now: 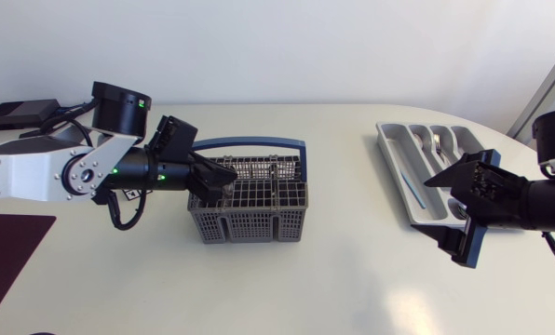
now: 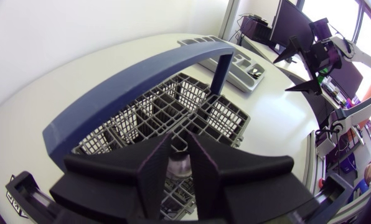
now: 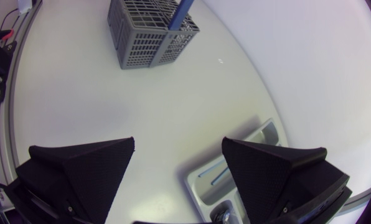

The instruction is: Transfer all utensils from the basket to the drawer tray.

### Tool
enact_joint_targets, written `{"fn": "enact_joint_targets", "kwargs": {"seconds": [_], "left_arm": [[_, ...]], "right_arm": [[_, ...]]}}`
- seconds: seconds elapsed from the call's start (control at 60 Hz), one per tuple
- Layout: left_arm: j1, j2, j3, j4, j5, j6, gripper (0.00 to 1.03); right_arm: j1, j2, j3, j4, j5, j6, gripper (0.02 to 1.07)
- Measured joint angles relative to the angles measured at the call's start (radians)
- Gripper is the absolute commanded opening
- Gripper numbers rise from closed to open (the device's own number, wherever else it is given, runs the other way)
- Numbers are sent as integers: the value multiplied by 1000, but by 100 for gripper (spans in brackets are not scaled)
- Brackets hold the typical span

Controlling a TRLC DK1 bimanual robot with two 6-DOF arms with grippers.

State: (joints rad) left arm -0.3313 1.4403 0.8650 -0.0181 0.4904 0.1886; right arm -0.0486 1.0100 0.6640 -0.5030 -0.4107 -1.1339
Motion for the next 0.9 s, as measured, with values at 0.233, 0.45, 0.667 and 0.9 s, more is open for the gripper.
{"fn": "enact_joint_targets", "kwargs": {"seconds": [0.233, 0.45, 0.667, 0.9], "left_arm": [[15, -74, 0, -10, 8, -1, 38], [15, -146, -8, -10, 8, -1, 41], [46, -209, -78, -15, 10, 37, 41], [62, -293, -180, -38, 11, 148, 42]], "right_arm": [[309, -13, 79, -24, 144, 255, 102], [503, 121, 245, -25, 173, 539, 92], [603, 330, 420, -29, 151, 816, 91], [655, 463, 544, -29, 68, 1014, 87]]}}
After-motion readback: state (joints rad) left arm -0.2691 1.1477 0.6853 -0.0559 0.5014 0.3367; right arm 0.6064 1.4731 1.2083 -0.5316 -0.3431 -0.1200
